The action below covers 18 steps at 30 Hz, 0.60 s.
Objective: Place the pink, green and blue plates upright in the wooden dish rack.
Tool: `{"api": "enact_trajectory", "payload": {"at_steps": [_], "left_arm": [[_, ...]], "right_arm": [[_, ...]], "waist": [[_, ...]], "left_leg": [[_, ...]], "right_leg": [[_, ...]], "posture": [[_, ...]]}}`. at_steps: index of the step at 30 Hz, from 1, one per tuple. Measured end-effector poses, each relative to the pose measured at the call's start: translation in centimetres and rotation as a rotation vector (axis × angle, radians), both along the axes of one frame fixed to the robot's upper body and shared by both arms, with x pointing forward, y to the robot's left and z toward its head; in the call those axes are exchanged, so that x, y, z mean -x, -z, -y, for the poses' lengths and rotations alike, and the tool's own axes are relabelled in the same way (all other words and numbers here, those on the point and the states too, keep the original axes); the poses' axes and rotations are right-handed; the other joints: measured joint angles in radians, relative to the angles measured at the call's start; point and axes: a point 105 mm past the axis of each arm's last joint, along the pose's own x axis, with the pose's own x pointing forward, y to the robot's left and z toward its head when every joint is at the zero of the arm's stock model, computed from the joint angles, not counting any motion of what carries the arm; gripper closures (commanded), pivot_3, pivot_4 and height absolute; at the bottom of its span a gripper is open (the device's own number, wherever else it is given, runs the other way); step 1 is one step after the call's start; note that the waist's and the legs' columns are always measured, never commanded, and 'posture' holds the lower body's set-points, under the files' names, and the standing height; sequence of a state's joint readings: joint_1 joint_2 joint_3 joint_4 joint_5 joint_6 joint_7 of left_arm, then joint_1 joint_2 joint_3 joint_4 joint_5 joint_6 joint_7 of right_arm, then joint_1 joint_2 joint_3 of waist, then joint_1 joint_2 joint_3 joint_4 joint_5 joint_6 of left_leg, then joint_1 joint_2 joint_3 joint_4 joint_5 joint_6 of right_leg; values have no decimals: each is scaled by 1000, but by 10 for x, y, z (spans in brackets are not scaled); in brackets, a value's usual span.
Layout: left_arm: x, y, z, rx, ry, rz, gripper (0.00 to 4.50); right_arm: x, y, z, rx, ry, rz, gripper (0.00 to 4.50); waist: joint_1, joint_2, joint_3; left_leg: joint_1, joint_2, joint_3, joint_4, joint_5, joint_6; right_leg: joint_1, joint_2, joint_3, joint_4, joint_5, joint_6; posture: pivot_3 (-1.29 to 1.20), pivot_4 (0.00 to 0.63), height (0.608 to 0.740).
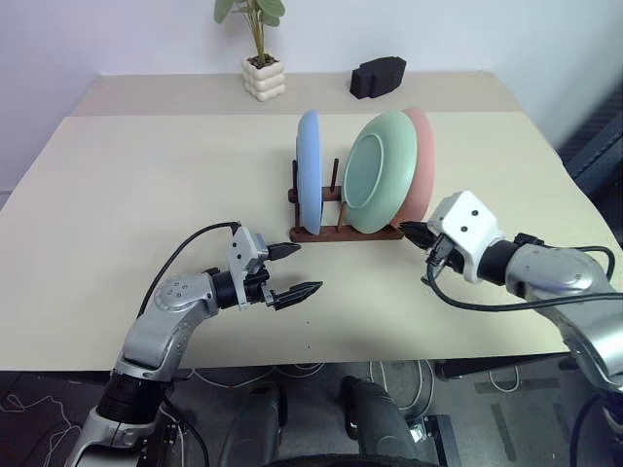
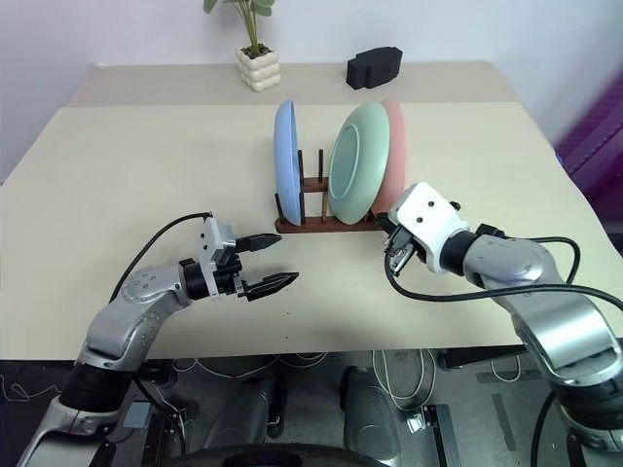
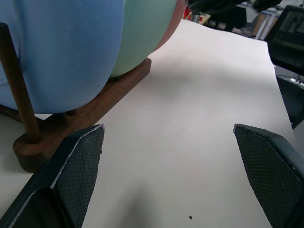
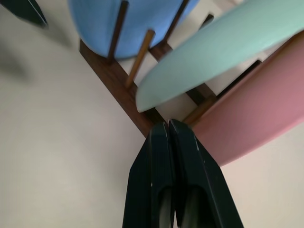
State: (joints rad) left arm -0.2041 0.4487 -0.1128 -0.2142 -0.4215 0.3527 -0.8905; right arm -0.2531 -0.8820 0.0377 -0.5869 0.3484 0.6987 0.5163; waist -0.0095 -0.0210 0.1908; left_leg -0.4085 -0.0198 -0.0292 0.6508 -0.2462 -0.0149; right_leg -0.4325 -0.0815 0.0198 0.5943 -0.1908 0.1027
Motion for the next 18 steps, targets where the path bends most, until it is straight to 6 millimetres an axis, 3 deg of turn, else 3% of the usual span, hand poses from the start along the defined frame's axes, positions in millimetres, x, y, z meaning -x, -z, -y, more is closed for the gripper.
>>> {"api": "enact_trajectory", "payload": {"at_steps": [8, 18], "left_arm": [[3, 7, -5, 3, -28, -15, 0], [3, 8, -6, 3, -41, -17, 0]], "right_arm": [[-14, -9, -12, -6, -26, 86, 4459], [-7, -21, -36, -66, -139, 125, 4459]], "waist": [[-1, 0, 0], [-1, 0, 0]], "left_leg": [[0, 0, 0, 0, 0, 0], [0, 0, -1, 0, 0, 0]], "right_leg": [[0, 0, 0, 0, 0, 0], [0, 0, 0, 0, 0, 0]], "posture": [[0, 150, 736], [0, 150, 736]]}}
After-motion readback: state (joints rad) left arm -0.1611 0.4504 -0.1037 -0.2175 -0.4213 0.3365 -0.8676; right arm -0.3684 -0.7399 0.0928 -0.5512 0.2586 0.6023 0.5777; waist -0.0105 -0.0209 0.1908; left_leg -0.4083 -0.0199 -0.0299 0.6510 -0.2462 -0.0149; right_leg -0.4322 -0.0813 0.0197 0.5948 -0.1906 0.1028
